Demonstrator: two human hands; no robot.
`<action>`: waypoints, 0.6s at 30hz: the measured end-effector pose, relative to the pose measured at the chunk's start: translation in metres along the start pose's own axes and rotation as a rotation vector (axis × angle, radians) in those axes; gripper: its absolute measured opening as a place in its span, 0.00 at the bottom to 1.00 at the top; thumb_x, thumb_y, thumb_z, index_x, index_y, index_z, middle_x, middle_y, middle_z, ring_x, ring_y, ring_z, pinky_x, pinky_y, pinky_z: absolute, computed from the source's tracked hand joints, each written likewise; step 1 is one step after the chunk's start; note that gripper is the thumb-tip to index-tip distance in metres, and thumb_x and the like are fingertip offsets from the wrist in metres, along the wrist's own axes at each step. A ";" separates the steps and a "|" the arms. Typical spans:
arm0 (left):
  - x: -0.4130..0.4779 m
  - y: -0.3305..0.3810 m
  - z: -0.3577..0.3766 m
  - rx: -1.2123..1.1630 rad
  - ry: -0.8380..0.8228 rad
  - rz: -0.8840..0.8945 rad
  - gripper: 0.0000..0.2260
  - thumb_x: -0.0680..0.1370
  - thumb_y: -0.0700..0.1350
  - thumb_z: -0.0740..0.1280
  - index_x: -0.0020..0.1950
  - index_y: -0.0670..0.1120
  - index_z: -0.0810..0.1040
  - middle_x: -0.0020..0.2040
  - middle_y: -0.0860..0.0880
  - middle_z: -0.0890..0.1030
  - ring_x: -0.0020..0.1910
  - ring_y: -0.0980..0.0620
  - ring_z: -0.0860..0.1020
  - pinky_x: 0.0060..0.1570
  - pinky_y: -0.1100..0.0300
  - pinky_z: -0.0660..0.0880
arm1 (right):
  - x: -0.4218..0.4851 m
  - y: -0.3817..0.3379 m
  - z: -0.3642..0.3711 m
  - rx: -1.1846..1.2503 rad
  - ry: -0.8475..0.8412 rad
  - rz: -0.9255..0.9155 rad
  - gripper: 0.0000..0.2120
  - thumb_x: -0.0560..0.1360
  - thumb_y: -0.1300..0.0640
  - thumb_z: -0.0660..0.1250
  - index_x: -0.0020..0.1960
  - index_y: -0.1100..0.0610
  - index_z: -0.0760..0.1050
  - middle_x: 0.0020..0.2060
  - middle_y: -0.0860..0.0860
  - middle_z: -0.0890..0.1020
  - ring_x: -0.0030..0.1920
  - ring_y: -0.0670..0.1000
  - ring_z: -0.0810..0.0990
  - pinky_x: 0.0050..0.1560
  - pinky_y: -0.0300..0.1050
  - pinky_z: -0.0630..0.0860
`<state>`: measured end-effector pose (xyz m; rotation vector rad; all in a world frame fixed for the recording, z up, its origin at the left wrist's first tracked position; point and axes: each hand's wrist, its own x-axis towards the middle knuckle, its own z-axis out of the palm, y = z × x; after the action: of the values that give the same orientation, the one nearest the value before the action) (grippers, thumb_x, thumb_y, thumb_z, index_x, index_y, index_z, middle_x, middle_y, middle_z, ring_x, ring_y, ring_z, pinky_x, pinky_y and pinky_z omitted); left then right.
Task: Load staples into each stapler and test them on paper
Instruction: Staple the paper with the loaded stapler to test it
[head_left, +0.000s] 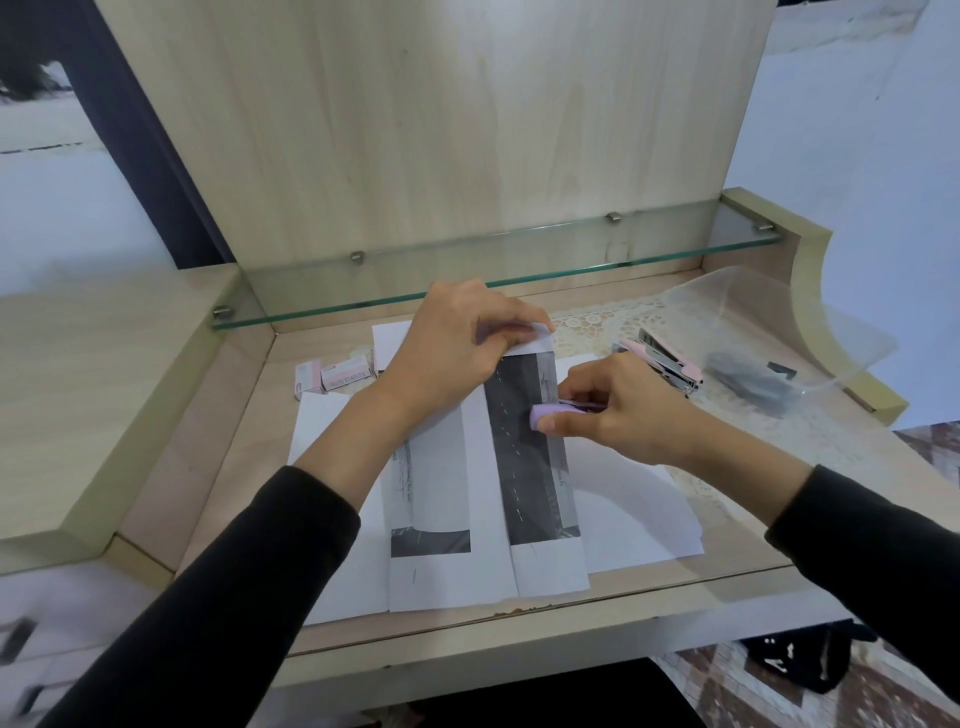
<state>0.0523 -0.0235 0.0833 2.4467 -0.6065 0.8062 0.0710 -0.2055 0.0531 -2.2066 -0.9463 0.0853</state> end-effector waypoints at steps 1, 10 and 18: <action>0.000 0.000 0.000 -0.001 -0.002 -0.001 0.09 0.71 0.39 0.67 0.46 0.49 0.84 0.42 0.58 0.82 0.36 0.67 0.69 0.43 0.77 0.61 | 0.000 0.000 0.001 -0.007 0.009 -0.002 0.25 0.70 0.50 0.70 0.29 0.68 0.65 0.26 0.54 0.60 0.29 0.48 0.56 0.30 0.40 0.51; 0.001 0.001 0.001 -0.011 -0.031 -0.005 0.09 0.71 0.38 0.67 0.46 0.47 0.84 0.43 0.57 0.81 0.36 0.65 0.70 0.44 0.78 0.62 | -0.004 0.002 0.003 0.000 0.027 0.000 0.26 0.70 0.48 0.70 0.28 0.64 0.62 0.26 0.52 0.58 0.28 0.48 0.55 0.29 0.40 0.52; 0.001 -0.003 -0.002 0.014 -0.035 -0.055 0.09 0.71 0.38 0.66 0.47 0.47 0.84 0.39 0.60 0.78 0.33 0.62 0.69 0.42 0.77 0.63 | -0.012 0.008 0.003 0.034 -0.026 0.027 0.23 0.67 0.45 0.71 0.38 0.67 0.72 0.28 0.53 0.67 0.27 0.46 0.61 0.29 0.39 0.58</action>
<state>0.0539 -0.0203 0.0844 2.4840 -0.5456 0.7500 0.0658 -0.2156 0.0433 -2.1926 -0.9222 0.1418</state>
